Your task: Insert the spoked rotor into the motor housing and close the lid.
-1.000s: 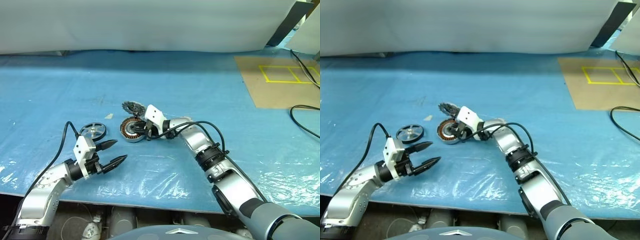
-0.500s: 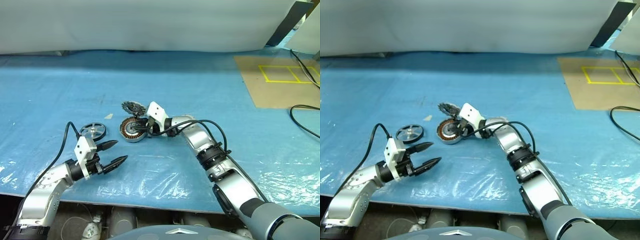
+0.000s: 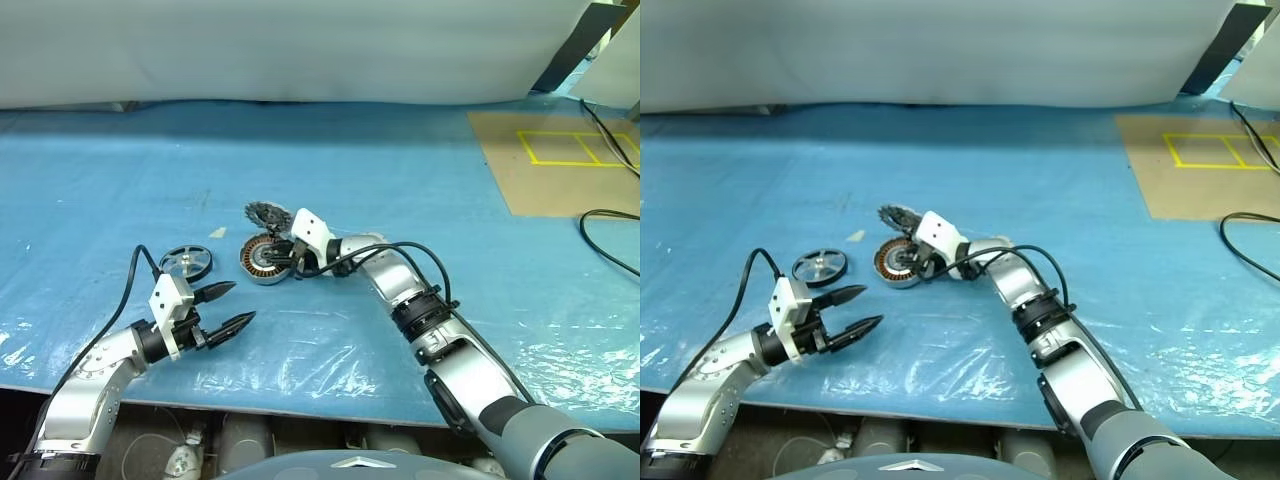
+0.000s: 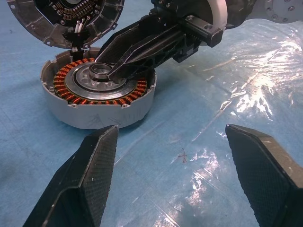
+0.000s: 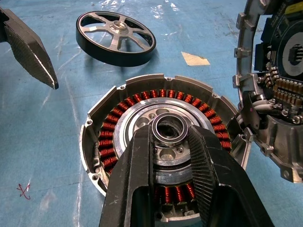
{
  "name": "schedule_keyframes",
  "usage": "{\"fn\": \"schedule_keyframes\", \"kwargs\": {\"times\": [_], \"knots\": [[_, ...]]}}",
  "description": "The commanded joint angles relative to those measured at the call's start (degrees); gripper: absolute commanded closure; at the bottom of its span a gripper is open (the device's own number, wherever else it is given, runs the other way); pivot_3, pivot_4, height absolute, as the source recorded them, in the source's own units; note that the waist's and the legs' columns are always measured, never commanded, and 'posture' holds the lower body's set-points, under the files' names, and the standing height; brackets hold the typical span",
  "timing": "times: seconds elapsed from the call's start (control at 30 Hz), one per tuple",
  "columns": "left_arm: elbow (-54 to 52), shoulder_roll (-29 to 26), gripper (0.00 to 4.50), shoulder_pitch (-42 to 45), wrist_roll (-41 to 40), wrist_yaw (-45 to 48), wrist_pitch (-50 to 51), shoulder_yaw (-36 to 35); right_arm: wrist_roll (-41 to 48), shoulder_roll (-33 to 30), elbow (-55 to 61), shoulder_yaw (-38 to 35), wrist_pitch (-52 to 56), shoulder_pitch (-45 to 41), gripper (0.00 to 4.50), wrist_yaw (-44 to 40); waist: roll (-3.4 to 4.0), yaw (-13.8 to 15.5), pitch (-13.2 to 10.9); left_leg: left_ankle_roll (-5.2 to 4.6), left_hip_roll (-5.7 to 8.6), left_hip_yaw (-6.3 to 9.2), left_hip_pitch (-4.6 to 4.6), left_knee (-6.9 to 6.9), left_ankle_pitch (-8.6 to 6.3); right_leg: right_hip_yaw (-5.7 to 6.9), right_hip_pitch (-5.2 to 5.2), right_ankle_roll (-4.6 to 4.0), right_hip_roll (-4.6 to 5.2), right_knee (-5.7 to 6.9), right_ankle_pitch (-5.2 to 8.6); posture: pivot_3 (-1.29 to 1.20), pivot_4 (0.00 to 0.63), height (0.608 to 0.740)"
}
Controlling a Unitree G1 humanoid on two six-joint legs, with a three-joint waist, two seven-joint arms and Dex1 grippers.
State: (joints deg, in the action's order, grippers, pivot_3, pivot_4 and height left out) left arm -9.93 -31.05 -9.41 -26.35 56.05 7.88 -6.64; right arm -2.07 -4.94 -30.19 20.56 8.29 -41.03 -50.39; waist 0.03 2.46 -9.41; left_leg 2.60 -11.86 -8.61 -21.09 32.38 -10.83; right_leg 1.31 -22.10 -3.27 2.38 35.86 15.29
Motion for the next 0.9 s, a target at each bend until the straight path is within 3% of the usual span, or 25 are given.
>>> {"fn": "schedule_keyframes", "kwargs": {"times": [0.03,0.07,0.2,0.53,0.63,0.83,0.9], "knots": [[-1.0,0.2,0.7,0.0,-0.1,-0.2,-1.0,0.0,-0.2,0.1,0.7,0.5,-0.4,-0.4,3.84,-0.5,0.0,0.0,0.0,0.0,0.0,0.0,0.0,0.01,0.0,0.0,0.0,0.0,0.0,0.0,0.0,0.0,0.15,0.74],[-1.0,0.2,0.7,0.1,-0.1,-0.3,-1.0,0.0,-0.1,0.2,1.1,0.5,-0.3,-0.2,3.1,-0.6,0.0,0.0,0.0,0.0,0.0,0.0,0.0,0.01,0.0,0.0,0.01,0.0,0.0,0.0,0.0,0.0,0.15,0.74],[-0.8,0.2,0.7,0.3,0.0,-0.3,-0.9,0.2,0.0,0.2,2.0,0.9,0.5,-0.1,1.82,-1.2,0.0,0.0,0.0,0.0,0.0,0.0,0.0,0.01,0.0,0.0,0.01,0.0,0.0,0.0,0.0,0.0,0.15,0.74],[-0.3,-0.2,0.7,0.9,-0.1,0.1,-0.8,0.2,4.8,0.2,6.8,-2.3,3.9,-1.6,1.82,-4.5,0.0,0.0,0.0,0.0,0.0,0.0,-0.02,-0.02,0.0,0.0,-0.01,0.01,0.0,-0.01,0.0,0.0,0.15,0.74],[-0.3,-0.2,0.7,0.9,-0.1,0.2,-0.7,0.2,6.1,1.1,7.4,-3.0,5.6,-1.7,2.43,-4.6,0.0,0.0,0.0,0.0,0.0,0.0,-0.01,-0.02,0.0,0.0,-0.02,0.0,-0.01,0.0,0.0,0.0,0.15,0.74],[-0.7,-0.2,0.7,0.6,-0.4,0.1,-0.5,0.0,4.7,1.8,5.6,-1.3,5.3,-0.6,4.47,-4.0,0.0,0.0,0.0,0.0,0.0,0.0,-0.03,-0.03,0.0,0.0,-0.02,0.01,0.0,-0.02,0.0,0.0,0.15,0.74],[-1.1,-0.2,0.7,0.3,-0.5,0.0,-0.5,-0.1,4.0,2.2,4.0,-1.3,4.8,-0.9,4.47,-2.5,0.0,0.0,0.0,0.0,0.0,0.0,-0.03,-0.03,0.0,0.0,-0.02,0.0,0.0,-0.02,0.0,0.0,0.15,0.74]]}}
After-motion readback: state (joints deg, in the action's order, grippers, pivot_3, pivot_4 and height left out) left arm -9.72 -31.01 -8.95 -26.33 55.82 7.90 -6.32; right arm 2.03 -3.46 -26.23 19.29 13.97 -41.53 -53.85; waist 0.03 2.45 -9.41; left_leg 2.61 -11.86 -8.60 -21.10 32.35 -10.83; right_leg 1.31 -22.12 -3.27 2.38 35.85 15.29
